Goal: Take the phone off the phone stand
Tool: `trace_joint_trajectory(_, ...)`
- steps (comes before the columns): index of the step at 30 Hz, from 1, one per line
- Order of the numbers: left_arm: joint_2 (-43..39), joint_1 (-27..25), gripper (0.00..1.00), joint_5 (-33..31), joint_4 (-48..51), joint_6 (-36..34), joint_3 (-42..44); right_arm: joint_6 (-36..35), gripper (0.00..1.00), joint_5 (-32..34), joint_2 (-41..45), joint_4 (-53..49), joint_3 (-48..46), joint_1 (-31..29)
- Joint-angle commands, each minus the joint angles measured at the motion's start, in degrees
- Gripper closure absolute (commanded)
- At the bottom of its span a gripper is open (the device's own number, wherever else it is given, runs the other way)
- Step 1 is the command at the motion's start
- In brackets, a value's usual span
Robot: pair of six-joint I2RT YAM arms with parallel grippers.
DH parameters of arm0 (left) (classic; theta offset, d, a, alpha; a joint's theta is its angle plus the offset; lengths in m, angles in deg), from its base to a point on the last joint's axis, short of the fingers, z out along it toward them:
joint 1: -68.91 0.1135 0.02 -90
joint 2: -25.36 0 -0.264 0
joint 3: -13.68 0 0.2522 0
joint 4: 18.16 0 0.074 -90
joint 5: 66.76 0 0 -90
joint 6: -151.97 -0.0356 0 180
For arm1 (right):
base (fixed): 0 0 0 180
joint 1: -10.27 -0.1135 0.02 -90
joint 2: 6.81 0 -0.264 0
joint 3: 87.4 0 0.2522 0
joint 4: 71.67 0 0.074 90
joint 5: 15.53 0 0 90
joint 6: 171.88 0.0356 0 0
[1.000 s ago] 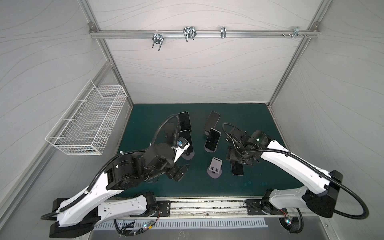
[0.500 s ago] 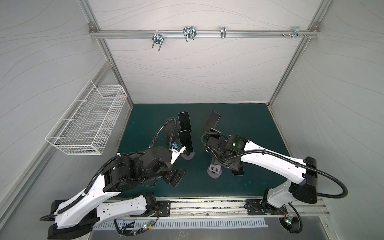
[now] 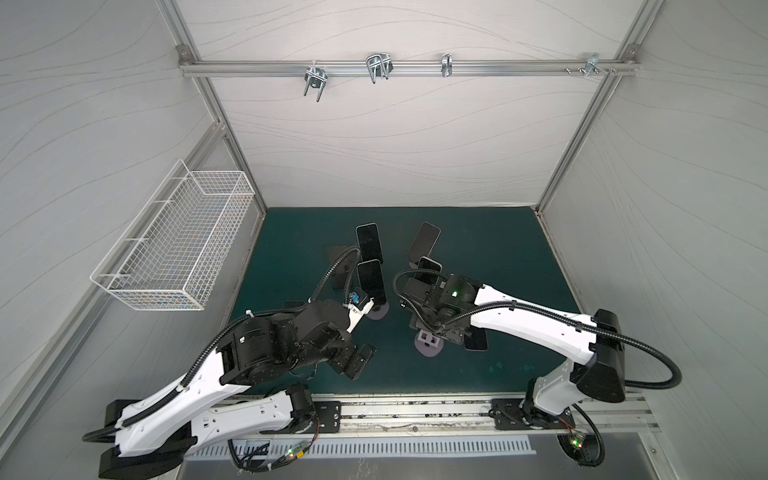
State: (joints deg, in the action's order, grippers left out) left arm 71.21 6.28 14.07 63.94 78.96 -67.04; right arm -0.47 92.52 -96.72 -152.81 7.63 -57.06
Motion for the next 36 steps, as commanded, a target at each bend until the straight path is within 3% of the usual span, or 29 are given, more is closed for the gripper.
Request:
trace_joint_trajectory(1, -0.1, -0.1, 0.01, 0.6, -1.4, 1.5, 0.3, 2.9, 0.15, -0.6, -0.9, 0.3, -0.7, 0.3)
trace_joint_trajectory(19, 0.5, -0.1, 0.01, 2.2, -3.1, -0.8, 2.0, 2.7, 0.01, -3.6, -3.2, 1.1, -1.2, 2.0)
trace_joint_trajectory(36, 0.2, -0.1, 0.01, 4.1, -6.6, 1.8, 4.8, 1.1, 0.03, -4.9, -3.6, 4.0, -5.4, 4.6)
